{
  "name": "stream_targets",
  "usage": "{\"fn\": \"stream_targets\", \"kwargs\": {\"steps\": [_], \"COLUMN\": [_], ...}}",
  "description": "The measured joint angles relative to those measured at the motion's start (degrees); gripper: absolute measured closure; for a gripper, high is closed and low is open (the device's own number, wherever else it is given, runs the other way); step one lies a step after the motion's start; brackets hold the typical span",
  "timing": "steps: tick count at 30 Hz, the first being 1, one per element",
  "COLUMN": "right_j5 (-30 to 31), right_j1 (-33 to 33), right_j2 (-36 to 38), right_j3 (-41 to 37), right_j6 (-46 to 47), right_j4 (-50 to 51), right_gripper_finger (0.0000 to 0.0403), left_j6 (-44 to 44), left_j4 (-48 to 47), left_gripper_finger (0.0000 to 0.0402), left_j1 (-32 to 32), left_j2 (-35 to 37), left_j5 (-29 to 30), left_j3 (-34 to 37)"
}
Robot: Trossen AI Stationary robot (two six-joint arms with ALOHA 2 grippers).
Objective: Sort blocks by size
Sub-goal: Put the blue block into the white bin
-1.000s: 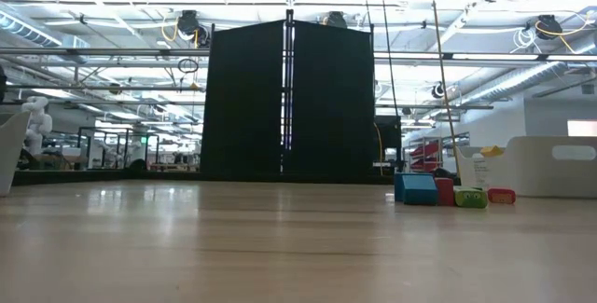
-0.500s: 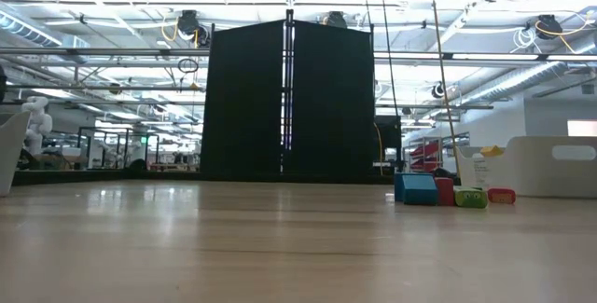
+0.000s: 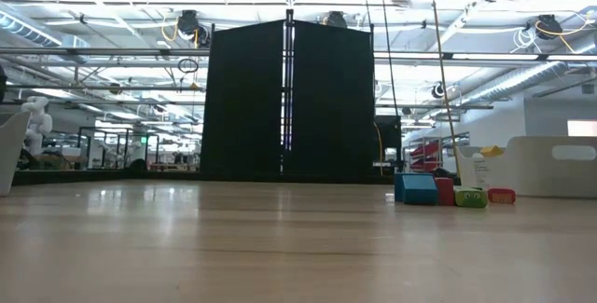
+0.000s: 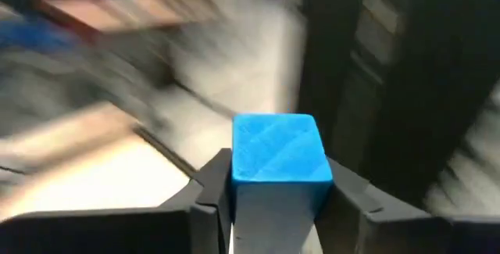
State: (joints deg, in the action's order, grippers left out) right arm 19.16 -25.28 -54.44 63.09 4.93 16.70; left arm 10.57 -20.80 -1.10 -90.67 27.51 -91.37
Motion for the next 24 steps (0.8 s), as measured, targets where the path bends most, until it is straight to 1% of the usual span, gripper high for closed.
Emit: {"fn": "stream_targets", "kwargs": {"steps": [2, 3, 6, 9, 13, 15, 18, 21, 22, 24], "right_j5": [6.5, 8.0, 8.4, 9.7, 7.1, 5.8, 5.8, 5.8, 5.8, 5.7], "right_j1": [-1.9, -2.7, -4.1, -4.8, -5.1, -5.1, -5.1, -5.1, -5.1, -5.1], "right_j2": [0.8, 0.9, 0.1, -0.9, -0.7, -0.9, -0.8, -0.8, -0.8, -0.8], "right_j3": [0.0, 0.0, -0.4, -3.7, -10.5, -14.2, -19.0, -22.3, -23.0, -23.8], "right_j6": [6.0, 9.3, 19.3, 28.6, 37.2, 39.6, 43.2, 44.2, 44.2, 44.4], "right_j4": [13.1, 19.0, 32.7, 41.9, 43.6, 43.5, 43.4, 43.5, 43.4, 43.5], "right_gripper_finger": [0.0291, 0.0291, 0.0291, 0.0291, 0.0291, 0.0291, 0.0291, 0.0286, 0.0268, 0.0213], "left_j6": [2.6, 3.7, 4.2, 4.2, 4.2, 4.2, 4.2, 4.5, 5.2, 7.4], "left_j4": [-2.5, -3.1, -4.6, -4.1, -4.1, -4.7, -4.6, -4.9, -4.9, -4.2], "left_gripper_finger": [0.0132, 0.0131, 0.0131, 0.0130, 0.0130, 0.0130, 0.0130, 0.0130, 0.0130, 0.0130], "left_j1": [-0.2, -0.3, -0.6, -0.6, -0.6, -0.6, -0.6, -0.5, -0.5, -0.6], "left_j2": [-0.3, -0.5, -0.8, -1.6, -2.7, -2.8, -3.2, -3.5, -3.5, -3.9], "left_j5": [-0.1, -0.1, -0.2, -0.1, -0.3, -0.5, -2.5, -3.6, -3.8, -4.1], "left_j3": [0.0, 0.0, 0.1, 0.0, 0.1, 0.1, 0.0, 0.0, 0.0, 0.0]}}
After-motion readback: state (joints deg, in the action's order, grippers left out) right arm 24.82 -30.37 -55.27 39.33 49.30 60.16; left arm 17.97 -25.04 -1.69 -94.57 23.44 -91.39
